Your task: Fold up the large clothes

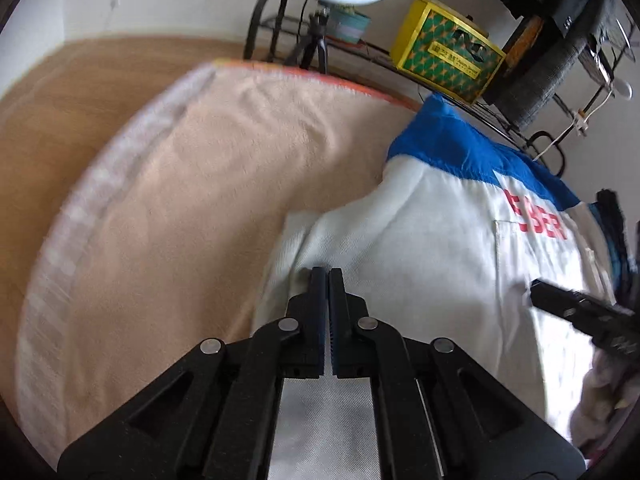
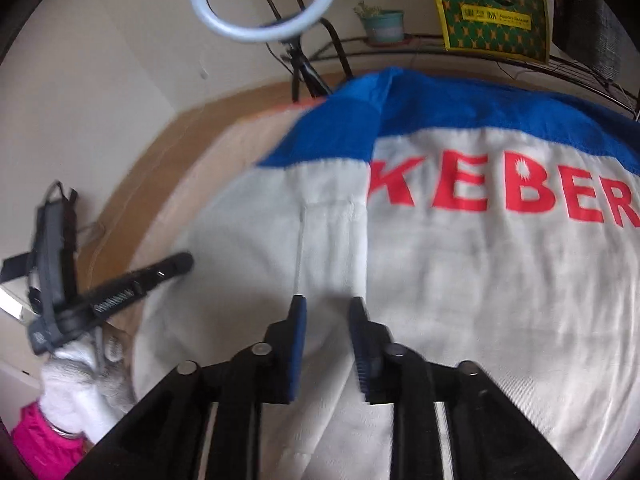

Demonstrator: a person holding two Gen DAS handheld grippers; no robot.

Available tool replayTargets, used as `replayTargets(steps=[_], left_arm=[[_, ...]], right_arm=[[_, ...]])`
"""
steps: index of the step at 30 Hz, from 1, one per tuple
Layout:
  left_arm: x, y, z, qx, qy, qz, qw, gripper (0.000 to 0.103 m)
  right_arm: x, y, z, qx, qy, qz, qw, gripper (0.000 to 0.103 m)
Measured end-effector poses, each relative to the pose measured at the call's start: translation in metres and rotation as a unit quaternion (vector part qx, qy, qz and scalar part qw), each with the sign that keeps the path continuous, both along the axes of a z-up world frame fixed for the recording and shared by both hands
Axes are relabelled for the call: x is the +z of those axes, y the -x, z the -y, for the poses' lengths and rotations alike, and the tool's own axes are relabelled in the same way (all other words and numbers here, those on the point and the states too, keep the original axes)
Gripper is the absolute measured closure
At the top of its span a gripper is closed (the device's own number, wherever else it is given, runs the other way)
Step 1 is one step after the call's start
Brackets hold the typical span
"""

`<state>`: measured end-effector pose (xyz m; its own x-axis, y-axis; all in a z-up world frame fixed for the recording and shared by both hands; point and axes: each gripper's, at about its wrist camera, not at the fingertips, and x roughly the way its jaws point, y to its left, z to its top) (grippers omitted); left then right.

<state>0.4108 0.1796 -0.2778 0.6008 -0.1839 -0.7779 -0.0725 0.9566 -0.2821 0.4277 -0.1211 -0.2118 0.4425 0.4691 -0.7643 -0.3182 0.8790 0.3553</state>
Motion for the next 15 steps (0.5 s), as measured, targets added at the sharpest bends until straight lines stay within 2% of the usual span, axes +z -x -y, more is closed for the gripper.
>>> replayTargets(steps=[2,4,6,9,10,12,15], left_arm=[[0.002,-0.001,0.001,-0.001,-0.01,0.004,0.9999,0.101],[-0.007,-0.007,0.002,-0.005,-0.026,-0.017,0.9995,0.101],[-0.012,-0.008,0.0,-0.001,-0.017,-0.016,0.9997,0.101],[-0.009,-0.007,0.002,-0.009,-0.032,-0.018,0.9993,0.1],[-0.007,-0.005,0.001,-0.007,-0.033,-0.023,0.9992,0.1],[0.001,0.003,-0.003,-0.002,-0.022,-0.028,0.9994,0.1],[0.026,0.029,-0.007,-0.009,0.002,-0.017,0.9998,0.1]], right_arm=[[0.009,0.0,-0.002,0.006,-0.007,0.025,1.0,0.076],[0.009,-0.008,-0.009,0.008,-0.009,0.032,0.999,0.076],[0.0,-0.017,-0.016,0.009,-0.005,0.017,1.0,0.075],[-0.026,-0.029,-0.032,0.011,0.054,-0.016,0.998,0.08],[-0.022,-0.026,-0.031,0.012,0.055,-0.002,0.998,0.08],[-0.016,-0.022,-0.028,0.008,0.055,-0.014,0.998,0.079],[0.003,-0.003,-0.019,0.018,0.028,-0.014,0.999,0.077]])
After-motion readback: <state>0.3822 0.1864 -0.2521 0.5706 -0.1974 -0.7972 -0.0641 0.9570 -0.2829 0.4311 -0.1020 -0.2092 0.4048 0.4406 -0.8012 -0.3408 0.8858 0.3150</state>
